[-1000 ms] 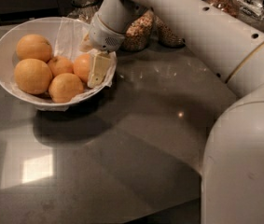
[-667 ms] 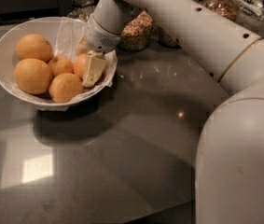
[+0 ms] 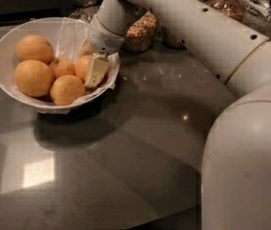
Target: Pick orange from white bowl
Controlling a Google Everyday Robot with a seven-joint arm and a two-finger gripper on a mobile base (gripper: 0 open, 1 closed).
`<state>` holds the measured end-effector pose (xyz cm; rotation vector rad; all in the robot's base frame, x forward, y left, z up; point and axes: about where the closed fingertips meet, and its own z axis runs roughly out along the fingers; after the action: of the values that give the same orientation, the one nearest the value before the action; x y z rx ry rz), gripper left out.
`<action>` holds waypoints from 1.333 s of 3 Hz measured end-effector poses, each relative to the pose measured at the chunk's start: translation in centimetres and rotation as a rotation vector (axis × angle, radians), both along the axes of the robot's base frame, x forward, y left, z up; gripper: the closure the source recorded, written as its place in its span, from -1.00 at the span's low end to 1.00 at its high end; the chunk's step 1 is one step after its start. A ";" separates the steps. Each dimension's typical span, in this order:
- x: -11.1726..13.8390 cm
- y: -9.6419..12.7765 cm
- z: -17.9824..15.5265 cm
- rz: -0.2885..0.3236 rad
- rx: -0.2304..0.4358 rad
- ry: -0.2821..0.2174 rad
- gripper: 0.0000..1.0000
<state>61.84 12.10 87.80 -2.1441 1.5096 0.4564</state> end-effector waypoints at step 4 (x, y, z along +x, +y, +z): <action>-0.3 -0.4 6.0 0.050 0.144 -0.098 1.00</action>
Offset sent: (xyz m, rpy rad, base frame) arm 0.0001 -0.0028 0.0114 0.0389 -0.0364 0.0026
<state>61.53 11.68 93.82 -2.0650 1.3315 0.4561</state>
